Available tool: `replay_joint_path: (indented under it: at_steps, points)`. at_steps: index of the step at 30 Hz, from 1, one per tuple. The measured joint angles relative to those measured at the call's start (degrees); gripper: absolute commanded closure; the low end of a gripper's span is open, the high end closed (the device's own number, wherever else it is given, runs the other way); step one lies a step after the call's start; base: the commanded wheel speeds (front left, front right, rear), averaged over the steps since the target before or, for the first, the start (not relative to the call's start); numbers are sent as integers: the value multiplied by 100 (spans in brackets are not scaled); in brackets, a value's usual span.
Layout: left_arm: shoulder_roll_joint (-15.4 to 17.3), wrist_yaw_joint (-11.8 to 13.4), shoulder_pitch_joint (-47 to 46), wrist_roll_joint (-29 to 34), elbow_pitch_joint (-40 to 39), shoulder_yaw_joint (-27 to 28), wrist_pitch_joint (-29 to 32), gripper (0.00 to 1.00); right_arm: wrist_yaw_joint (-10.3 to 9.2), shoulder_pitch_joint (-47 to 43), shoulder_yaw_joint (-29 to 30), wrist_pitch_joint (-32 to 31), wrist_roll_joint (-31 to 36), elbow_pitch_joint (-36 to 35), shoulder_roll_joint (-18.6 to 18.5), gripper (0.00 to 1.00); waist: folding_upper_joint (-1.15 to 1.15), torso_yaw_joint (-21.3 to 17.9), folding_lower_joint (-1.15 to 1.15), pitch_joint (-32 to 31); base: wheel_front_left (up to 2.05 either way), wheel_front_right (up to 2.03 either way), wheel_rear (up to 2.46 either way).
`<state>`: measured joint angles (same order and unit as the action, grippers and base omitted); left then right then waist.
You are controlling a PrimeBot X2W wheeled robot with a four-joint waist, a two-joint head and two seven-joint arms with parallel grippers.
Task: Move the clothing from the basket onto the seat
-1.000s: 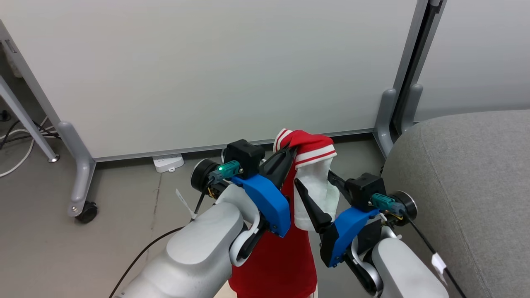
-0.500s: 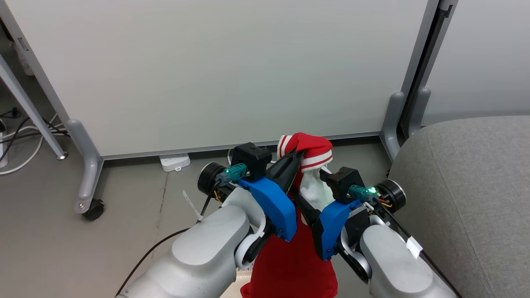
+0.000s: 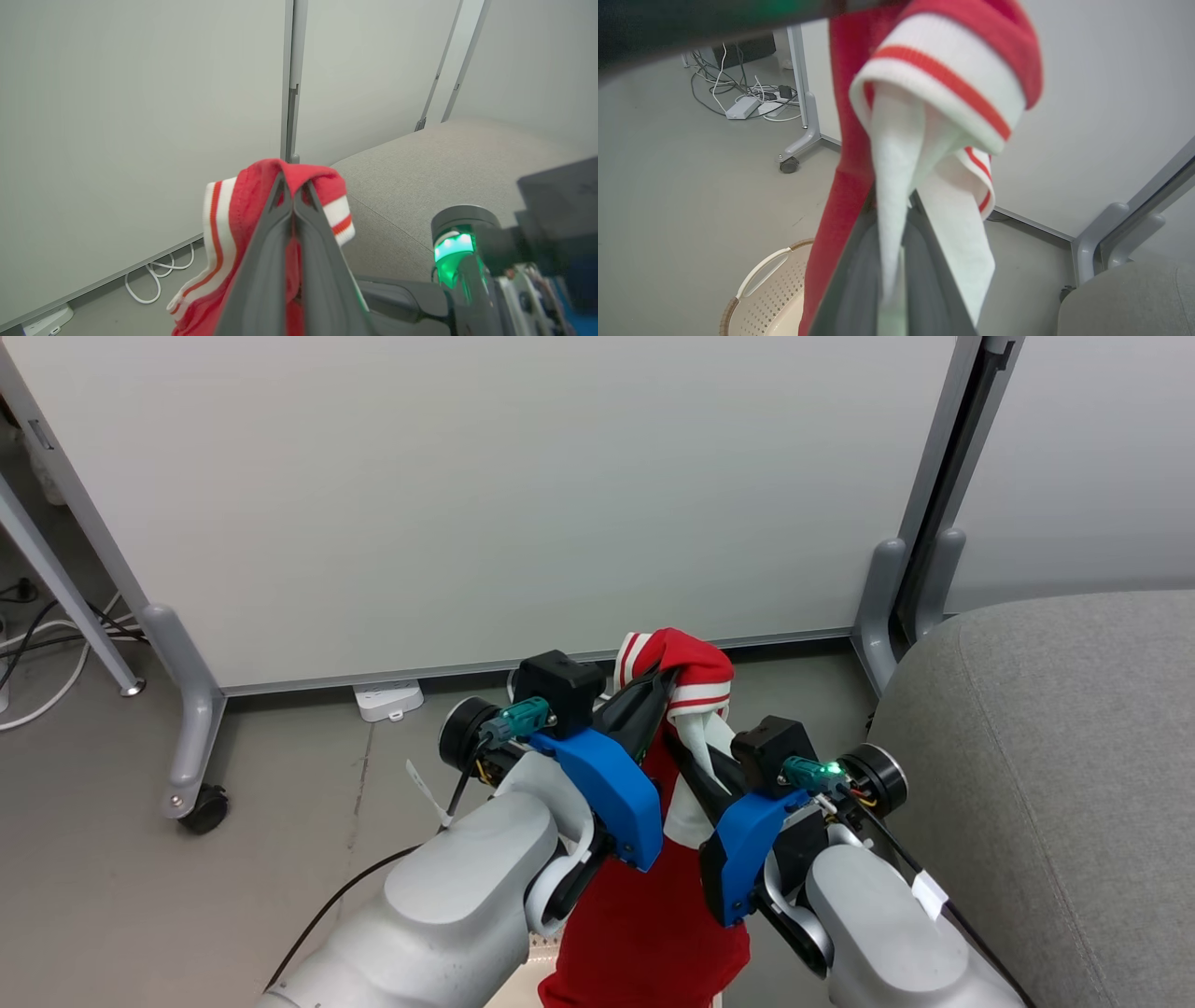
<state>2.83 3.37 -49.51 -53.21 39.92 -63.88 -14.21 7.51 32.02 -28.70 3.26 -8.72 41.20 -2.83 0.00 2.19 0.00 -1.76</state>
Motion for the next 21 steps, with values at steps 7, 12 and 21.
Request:
replay_joint_path:
  at_steps: [7,12,21]
  points:
    - [0,0,-30,-62,31,-47,-24,100,-1,38,-29,89,-3,3,0,100,0,-37,0,-2,0,0,0]
    - [0,0,-40,-80,35,-64,-52,100,0,53,-33,116,-26,8,0,100,0,-55,0,-8,0,0,0]
    - [0,5,-61,-119,59,-74,-58,100,-1,54,-59,135,-24,63,0,100,0,-76,0,-26,0,0,0]
